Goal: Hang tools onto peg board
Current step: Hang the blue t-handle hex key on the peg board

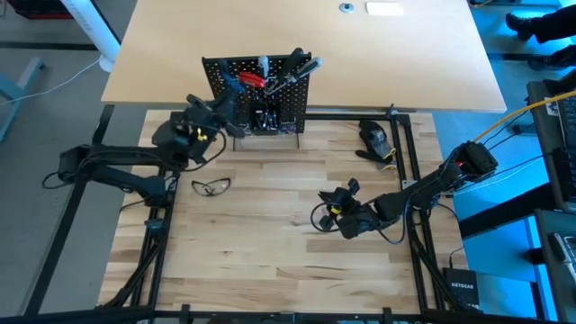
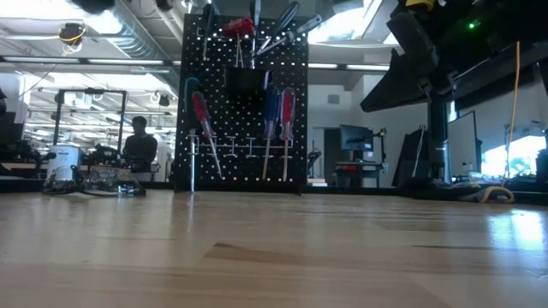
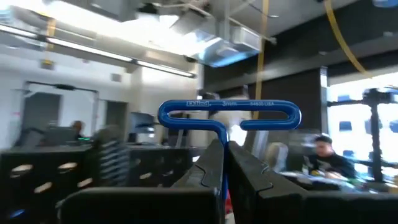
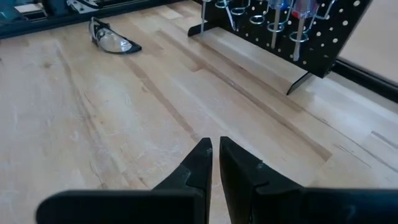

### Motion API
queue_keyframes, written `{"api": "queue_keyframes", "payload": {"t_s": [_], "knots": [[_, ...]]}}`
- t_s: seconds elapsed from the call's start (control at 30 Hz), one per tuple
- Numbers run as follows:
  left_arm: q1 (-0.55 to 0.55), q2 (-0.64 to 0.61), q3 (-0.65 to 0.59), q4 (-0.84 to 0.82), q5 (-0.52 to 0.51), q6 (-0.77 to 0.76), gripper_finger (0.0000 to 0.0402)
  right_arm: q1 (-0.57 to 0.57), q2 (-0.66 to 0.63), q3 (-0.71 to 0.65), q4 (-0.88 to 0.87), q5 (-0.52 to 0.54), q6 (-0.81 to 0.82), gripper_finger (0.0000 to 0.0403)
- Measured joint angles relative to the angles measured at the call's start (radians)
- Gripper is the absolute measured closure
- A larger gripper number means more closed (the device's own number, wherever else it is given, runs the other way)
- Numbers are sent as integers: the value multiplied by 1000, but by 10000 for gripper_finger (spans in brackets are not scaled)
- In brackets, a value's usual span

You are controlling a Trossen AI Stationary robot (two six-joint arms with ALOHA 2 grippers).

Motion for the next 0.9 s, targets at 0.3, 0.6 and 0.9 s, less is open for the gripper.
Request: {"api": "queue_keyframes", "payload": {"t_s": [0.3, 0.6, 0.9], "knots": [[111, 56, -35, 44, 79, -101, 401, 0, 0, 0, 1, 119, -9, 370], [182, 135, -34, 62, 79, -136, 401, 0, 0, 0, -1, 143, -57, 370], [207, 154, -34, 66, 77, -128, 401, 0, 0, 0, 0, 209, -108, 370]]}}
